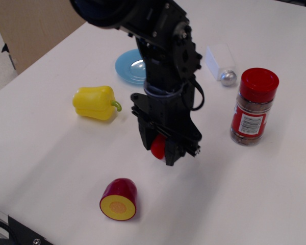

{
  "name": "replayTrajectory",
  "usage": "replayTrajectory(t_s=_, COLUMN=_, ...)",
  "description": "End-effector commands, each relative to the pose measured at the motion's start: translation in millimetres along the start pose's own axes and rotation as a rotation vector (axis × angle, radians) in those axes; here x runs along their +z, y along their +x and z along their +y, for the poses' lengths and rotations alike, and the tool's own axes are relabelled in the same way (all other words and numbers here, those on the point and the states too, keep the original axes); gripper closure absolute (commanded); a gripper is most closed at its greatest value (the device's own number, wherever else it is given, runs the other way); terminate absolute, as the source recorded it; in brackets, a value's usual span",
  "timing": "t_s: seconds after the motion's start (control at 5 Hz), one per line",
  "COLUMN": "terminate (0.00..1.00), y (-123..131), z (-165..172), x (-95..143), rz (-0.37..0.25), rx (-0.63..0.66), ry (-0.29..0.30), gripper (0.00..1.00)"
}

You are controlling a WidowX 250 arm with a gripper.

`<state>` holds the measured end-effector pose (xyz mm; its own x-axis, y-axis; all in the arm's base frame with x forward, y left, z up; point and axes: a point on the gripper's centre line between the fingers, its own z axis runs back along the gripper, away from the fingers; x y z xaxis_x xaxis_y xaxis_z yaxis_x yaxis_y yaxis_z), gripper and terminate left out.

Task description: Put sushi on plate

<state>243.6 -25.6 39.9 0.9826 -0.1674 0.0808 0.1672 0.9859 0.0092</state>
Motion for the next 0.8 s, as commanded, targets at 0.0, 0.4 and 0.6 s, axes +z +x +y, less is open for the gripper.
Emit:
replayTrajectory(t_s=0.0, terminate=0.0, y=24.8, z=57.9, x=30.8, rz=-0.125, rx=0.434, ry=0.014, gripper=1.0)
replayTrajectory(t_s=0.4, terminate=0.0, y=84.8, z=102.7, x=35.6, rz=-0.186, rx=0.64, ry=0.058, gripper=1.0)
replayTrajectory(t_s=0.6, terminate=0.0, y=101.5, z=119.3, x=23.6, rz=-0.178, rx=0.723, ry=0.1, gripper=1.0)
